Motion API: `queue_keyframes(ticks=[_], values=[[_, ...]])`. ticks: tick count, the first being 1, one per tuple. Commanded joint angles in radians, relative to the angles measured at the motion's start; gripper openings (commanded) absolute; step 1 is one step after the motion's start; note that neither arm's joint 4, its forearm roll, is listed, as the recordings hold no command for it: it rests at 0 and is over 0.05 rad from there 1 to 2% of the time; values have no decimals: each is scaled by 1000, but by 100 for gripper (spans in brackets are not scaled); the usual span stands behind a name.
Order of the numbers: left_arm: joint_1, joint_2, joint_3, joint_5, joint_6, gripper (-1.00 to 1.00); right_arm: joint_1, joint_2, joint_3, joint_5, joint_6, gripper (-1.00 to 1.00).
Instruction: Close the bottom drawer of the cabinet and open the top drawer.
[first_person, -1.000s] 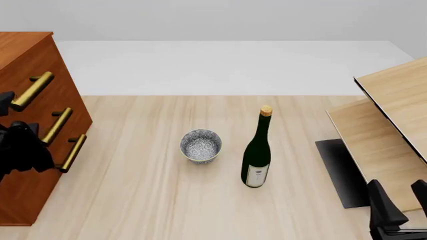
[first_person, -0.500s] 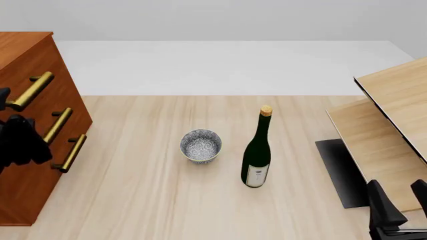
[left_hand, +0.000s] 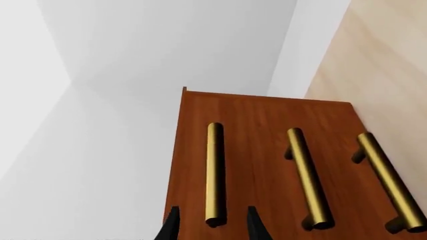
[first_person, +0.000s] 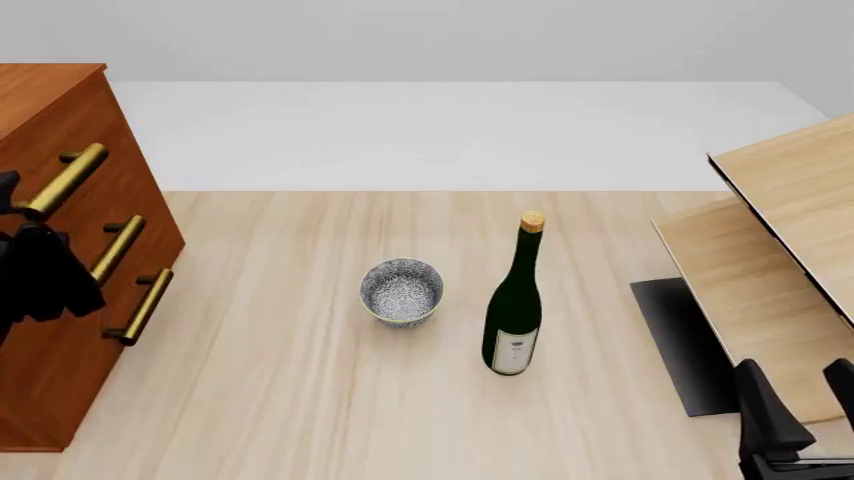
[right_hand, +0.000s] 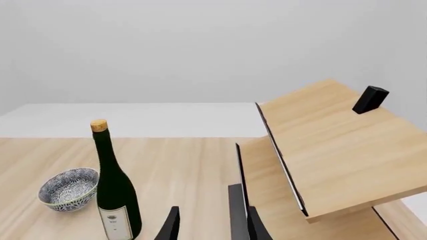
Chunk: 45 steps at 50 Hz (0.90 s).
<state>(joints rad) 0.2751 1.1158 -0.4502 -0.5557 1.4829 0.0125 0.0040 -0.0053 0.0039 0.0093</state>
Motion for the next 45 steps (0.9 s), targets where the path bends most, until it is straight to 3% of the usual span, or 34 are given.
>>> queue_keyframes(ticks=[1,12,13,45], values=[[14,36,-6,-24,1,100,1,0,1,-1,-6,100],[20,58,-9,-45,-5,100,1,0,0,-2,-10,100],[17,60,-5,-50,0,-100,1,0,0,-2,-10,100],[-35,58,-6,-98,42,-100,-3,-1,2,-3,-4,100]])
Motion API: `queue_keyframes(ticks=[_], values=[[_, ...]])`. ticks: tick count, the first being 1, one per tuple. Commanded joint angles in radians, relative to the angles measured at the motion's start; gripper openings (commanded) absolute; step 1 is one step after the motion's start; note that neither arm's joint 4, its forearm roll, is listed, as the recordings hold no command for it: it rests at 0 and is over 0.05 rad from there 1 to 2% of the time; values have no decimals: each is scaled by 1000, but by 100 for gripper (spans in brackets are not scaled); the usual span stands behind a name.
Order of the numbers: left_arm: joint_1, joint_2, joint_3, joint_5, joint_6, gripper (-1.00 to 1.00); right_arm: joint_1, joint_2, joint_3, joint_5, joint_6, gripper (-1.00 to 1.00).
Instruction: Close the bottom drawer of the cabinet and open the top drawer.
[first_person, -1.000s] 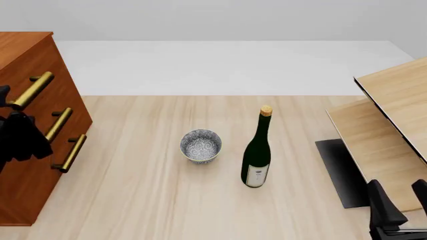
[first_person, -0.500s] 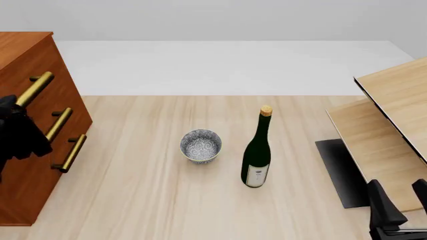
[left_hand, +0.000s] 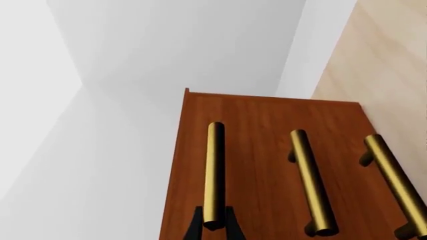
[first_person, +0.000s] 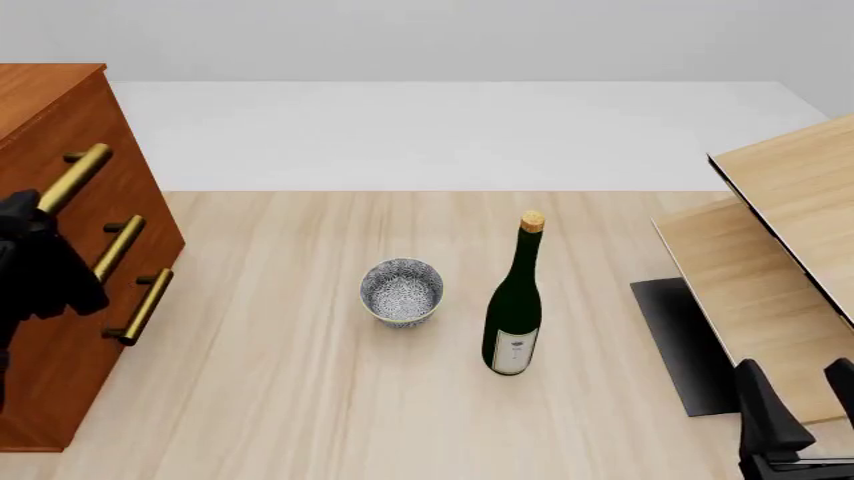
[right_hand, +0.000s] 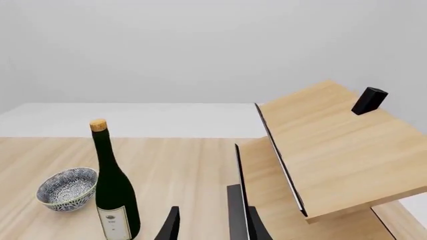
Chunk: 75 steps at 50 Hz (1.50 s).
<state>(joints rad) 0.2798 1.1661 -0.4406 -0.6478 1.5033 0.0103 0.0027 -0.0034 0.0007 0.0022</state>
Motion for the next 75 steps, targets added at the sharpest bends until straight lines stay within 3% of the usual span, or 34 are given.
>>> queue_keyframes(ticks=[1,51,75], values=[[-43,7,-14,-9,27,-100,-1,0,0,0,3,100],[-173,-55,5,5,72,-100,-7,1,-3,2,14,100],[-174,-62,2,28,58,-100,-5,0,-4,4,15,100]])
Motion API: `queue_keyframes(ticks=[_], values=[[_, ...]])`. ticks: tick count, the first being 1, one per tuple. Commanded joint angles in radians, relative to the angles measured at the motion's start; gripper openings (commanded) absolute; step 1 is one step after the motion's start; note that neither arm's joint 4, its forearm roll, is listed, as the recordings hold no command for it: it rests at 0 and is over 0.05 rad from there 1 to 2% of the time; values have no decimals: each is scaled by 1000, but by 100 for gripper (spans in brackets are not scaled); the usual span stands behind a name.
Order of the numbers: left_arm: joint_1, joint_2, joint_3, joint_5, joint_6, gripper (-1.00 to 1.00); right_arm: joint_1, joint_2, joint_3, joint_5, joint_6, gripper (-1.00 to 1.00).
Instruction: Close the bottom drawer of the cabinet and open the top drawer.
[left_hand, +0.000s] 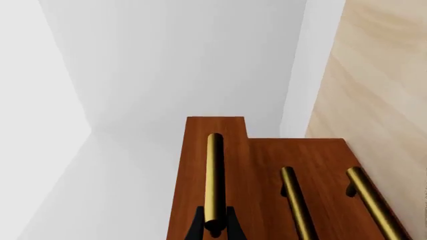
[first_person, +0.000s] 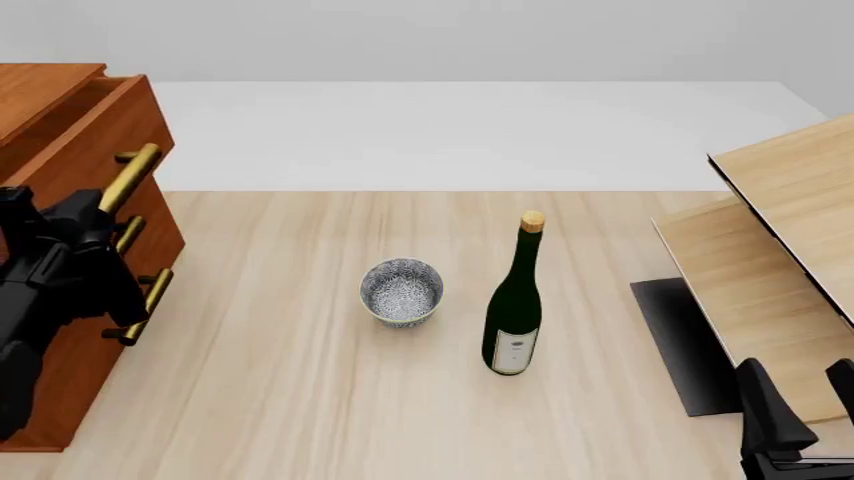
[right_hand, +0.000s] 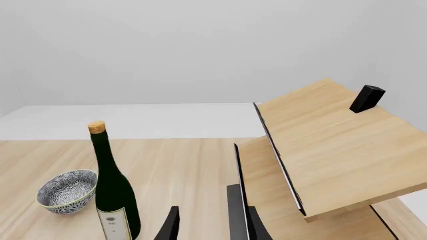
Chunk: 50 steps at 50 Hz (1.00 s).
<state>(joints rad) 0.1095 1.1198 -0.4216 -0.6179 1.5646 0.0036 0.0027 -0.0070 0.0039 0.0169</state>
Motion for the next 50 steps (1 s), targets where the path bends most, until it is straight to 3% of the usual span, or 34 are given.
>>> queue_keyframes(ticks=[1,50], values=[[-3,-15,-16,-1,-3,100,2,0,0,0,0,100],[-49,-65,-27,92,-67,100,2,1,0,-1,3,100]])
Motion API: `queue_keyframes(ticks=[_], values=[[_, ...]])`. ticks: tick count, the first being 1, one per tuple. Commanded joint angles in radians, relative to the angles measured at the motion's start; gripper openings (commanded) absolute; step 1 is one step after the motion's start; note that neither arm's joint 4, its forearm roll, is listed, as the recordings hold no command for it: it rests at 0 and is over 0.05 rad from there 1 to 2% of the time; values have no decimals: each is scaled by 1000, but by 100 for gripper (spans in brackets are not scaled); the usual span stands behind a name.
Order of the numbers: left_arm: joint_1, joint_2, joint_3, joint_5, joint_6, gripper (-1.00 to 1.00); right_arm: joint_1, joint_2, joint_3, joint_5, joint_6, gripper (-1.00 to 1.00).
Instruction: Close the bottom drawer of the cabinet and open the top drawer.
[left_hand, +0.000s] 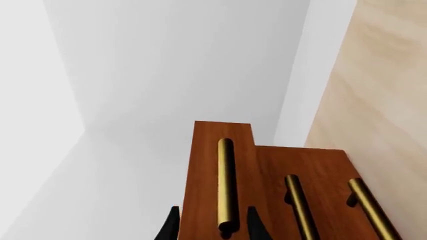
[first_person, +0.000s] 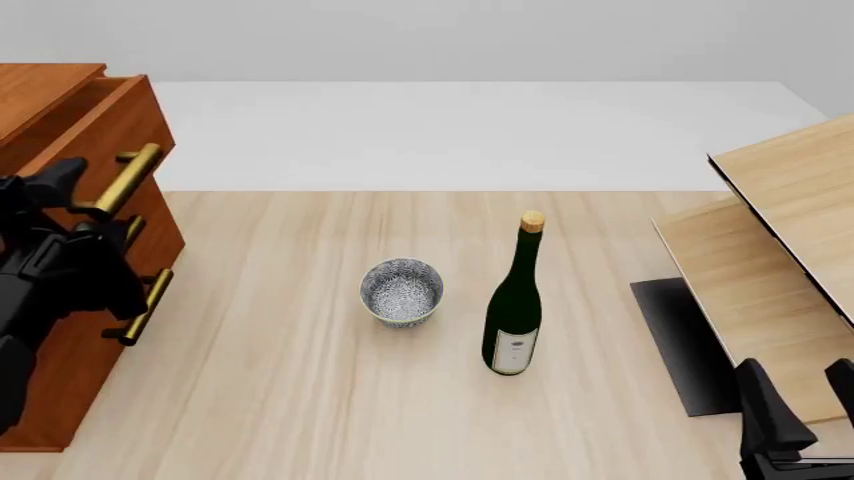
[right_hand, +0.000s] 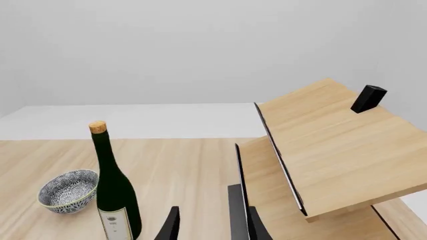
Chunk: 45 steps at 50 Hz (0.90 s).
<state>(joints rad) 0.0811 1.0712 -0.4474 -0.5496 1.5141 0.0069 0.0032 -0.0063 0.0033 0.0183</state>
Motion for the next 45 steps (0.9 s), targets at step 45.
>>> queue_keyframes(ticks=[45], values=[[-126,-21,-40,88,-84,100,-2,9,-6,-3,7,100]])
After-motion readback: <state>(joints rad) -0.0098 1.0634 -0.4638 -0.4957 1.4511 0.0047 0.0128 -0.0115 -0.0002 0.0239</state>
